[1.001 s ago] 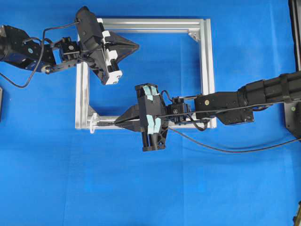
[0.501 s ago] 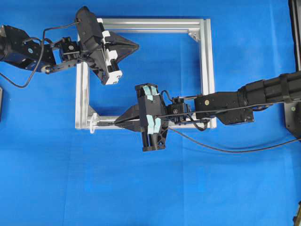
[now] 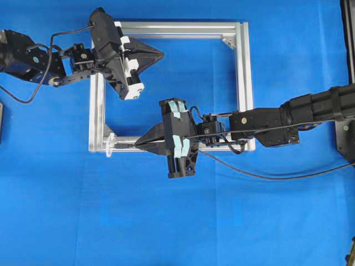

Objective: Insert the wire through the string loop located on the left side.
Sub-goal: 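Push the USB plug through the white loop with the right gripper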

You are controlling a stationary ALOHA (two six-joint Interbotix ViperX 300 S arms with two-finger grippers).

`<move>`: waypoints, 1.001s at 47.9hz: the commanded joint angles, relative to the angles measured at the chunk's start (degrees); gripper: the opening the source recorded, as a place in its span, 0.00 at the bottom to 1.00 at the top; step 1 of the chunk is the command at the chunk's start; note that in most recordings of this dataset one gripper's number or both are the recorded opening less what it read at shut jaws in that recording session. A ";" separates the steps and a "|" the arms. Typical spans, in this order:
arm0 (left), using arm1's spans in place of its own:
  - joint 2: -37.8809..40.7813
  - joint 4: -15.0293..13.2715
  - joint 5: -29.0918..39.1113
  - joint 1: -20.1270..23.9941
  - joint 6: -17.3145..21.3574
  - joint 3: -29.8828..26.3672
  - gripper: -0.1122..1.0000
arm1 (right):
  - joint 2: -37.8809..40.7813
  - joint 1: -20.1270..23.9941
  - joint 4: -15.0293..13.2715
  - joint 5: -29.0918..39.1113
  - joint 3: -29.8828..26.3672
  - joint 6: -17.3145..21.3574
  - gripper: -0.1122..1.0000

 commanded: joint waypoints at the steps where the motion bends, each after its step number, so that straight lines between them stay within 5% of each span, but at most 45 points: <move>1: -1.93 0.18 -0.35 0.00 0.00 -0.44 0.10 | -1.58 0.09 0.00 -0.35 -0.62 0.09 0.10; 31: -1.93 0.18 -0.35 -0.09 0.00 -0.53 0.10 | -1.41 0.09 0.00 -0.53 -1.05 0.09 0.10; 48: -1.93 0.18 -0.35 -0.09 0.09 -0.53 0.10 | 2.37 -0.18 0.00 -0.26 -7.47 -0.53 0.10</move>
